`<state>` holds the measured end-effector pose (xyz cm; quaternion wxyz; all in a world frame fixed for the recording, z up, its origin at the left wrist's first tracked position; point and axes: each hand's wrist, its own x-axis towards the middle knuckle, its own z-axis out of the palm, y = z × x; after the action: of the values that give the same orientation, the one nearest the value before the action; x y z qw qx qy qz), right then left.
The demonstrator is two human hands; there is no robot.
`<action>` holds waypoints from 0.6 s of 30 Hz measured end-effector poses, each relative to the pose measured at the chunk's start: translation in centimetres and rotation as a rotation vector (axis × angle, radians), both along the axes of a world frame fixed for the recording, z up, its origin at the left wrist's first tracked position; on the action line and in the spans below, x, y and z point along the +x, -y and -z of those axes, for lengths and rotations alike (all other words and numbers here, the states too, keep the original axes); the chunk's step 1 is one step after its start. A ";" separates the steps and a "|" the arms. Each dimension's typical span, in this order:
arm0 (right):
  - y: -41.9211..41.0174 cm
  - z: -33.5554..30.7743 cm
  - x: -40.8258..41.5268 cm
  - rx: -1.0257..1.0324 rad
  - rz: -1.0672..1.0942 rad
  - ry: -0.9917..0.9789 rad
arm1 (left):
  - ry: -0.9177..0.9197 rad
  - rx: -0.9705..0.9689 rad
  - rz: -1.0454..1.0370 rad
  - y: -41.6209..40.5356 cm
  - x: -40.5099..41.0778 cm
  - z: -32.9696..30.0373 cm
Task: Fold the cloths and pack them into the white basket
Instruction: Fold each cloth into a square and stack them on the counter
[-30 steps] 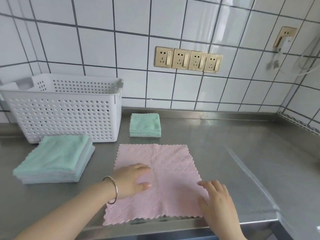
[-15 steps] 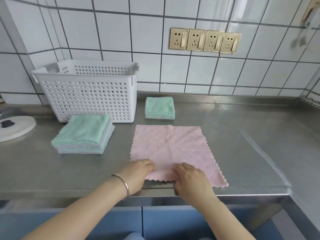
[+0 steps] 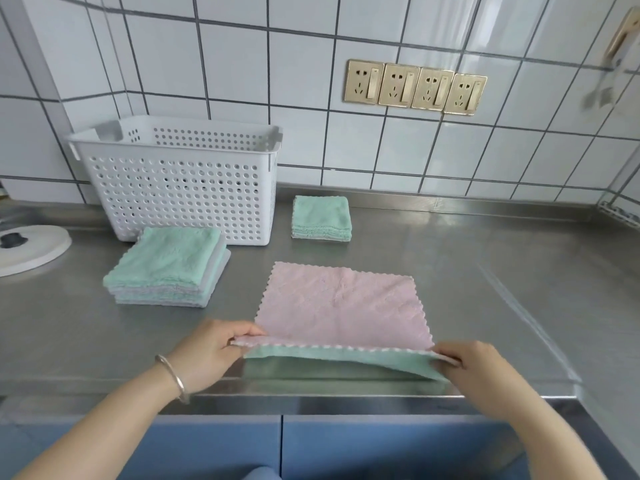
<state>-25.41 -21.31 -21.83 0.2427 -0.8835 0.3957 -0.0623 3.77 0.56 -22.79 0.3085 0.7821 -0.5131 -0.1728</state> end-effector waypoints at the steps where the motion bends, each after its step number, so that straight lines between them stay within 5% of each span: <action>1: 0.1 -0.5 -0.7 0.065 -0.016 -0.011 | -0.023 0.017 0.018 -0.4 -0.2 -0.4; 7: 0.5 -1.6 -1.8 0.358 0.066 0.071 | -0.357 0.089 0.087 -0.8 -0.7 -2.0; 12: 1.5 0.1 2.5 0.255 0.326 0.266 | -0.238 0.067 -0.237 2.8 0.1 -0.7; 18: 1.9 1.9 6.1 0.080 0.448 0.190 | 0.070 0.196 -0.439 7.2 1.3 1.7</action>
<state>-19.35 -23.18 -23.72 0.2937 -0.7536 0.5593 -0.1816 5.05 -6.61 -24.44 0.2434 0.9065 -0.3221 -0.1231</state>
